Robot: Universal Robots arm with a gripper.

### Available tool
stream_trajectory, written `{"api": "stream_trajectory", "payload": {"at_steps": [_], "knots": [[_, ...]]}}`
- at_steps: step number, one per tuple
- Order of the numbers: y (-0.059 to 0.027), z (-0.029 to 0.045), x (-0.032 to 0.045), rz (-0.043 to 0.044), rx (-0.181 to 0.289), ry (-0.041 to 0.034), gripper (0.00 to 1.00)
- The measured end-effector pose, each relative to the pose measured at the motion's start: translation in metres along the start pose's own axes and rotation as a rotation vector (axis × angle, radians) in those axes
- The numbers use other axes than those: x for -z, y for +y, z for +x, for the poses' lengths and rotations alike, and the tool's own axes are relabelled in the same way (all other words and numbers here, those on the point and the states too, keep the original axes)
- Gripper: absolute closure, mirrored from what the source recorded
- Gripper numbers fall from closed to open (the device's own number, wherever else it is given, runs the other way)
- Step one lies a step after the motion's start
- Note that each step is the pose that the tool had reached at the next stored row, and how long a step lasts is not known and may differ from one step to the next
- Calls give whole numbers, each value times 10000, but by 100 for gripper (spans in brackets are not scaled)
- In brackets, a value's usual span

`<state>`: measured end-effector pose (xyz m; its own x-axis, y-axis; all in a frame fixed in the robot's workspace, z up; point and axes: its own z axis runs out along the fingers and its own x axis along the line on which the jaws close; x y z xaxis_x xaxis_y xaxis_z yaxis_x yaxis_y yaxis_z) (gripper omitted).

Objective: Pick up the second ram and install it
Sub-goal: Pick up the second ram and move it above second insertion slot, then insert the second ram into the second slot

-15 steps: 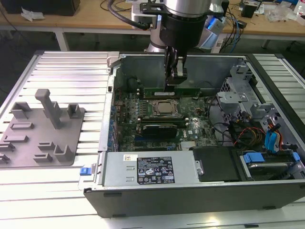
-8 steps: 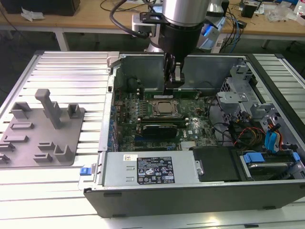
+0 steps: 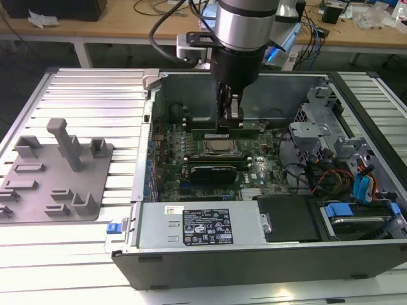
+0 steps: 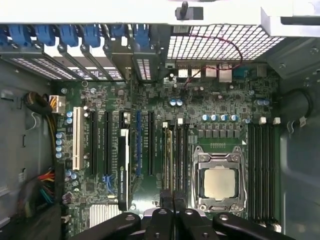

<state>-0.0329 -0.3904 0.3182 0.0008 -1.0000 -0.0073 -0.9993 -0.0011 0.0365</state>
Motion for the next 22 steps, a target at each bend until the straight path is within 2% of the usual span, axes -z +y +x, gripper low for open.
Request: {"api": "stream_trajectory", "payload": {"at_steps": [5, 8, 10, 22], "knots": [[-4, -86, -72, 1, 4, -20, 91], [-7, -93, -170, 1, 3, -21, 91], [-8, -93, -202, 1, 3, -20, 91], [-9, -93, -212, 1, 3, -19, 91]]}}
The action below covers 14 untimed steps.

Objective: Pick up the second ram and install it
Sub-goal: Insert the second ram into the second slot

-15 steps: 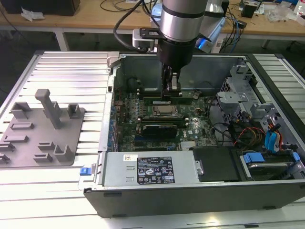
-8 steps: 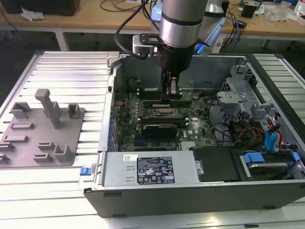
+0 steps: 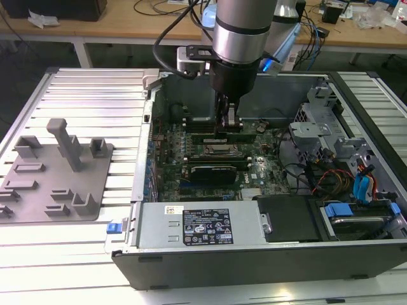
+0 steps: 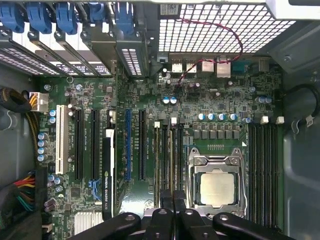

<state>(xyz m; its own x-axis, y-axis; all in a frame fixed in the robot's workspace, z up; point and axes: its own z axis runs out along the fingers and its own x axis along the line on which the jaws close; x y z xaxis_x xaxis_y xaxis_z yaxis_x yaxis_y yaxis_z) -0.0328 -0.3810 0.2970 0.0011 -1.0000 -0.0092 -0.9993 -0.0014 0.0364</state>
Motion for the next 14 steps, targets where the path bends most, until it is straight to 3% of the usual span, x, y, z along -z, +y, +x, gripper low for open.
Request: {"api": "stream_trajectory", "payload": {"at_steps": [6, 12, 14], "knots": [[0, 0, -1, 0, 0, 0, 91], [-3, -22, -62, 1, 7, -2, 91], [-5, -25, -126, 1, 8, -1, 91]]}}
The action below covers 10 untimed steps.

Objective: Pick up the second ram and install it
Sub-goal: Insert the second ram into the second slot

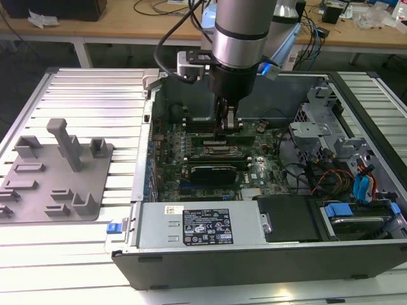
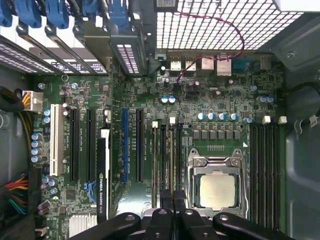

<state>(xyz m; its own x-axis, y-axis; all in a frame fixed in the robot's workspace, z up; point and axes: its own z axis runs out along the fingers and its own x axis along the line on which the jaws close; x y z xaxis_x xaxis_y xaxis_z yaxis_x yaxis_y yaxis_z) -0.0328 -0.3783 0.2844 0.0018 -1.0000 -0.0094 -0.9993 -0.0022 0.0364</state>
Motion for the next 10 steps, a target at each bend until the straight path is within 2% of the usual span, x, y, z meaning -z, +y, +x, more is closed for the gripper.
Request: {"api": "stream_trajectory", "payload": {"at_steps": [7, 10], "knots": [[11, -7, -145, 9, 5, 1, 91], [8, -6, -233, 8, 5, 1, 91]]}}
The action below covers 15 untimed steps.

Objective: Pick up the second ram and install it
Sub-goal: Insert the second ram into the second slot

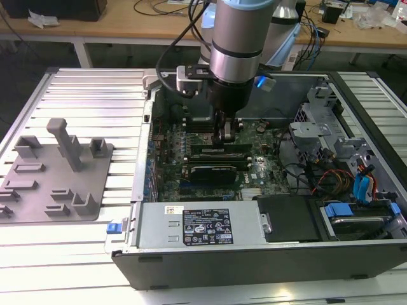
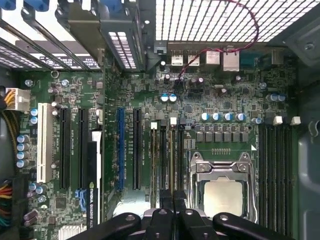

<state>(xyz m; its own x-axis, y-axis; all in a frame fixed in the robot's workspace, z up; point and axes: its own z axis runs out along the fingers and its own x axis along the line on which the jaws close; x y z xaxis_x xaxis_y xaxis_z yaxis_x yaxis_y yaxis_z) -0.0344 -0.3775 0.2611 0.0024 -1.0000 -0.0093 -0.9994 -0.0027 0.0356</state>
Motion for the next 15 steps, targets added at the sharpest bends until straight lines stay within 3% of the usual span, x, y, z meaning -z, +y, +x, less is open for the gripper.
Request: {"api": "stream_trajectory", "payload": {"at_steps": [15], "knots": [[14, -34, -195, 2, -136, -38, 91]]}}
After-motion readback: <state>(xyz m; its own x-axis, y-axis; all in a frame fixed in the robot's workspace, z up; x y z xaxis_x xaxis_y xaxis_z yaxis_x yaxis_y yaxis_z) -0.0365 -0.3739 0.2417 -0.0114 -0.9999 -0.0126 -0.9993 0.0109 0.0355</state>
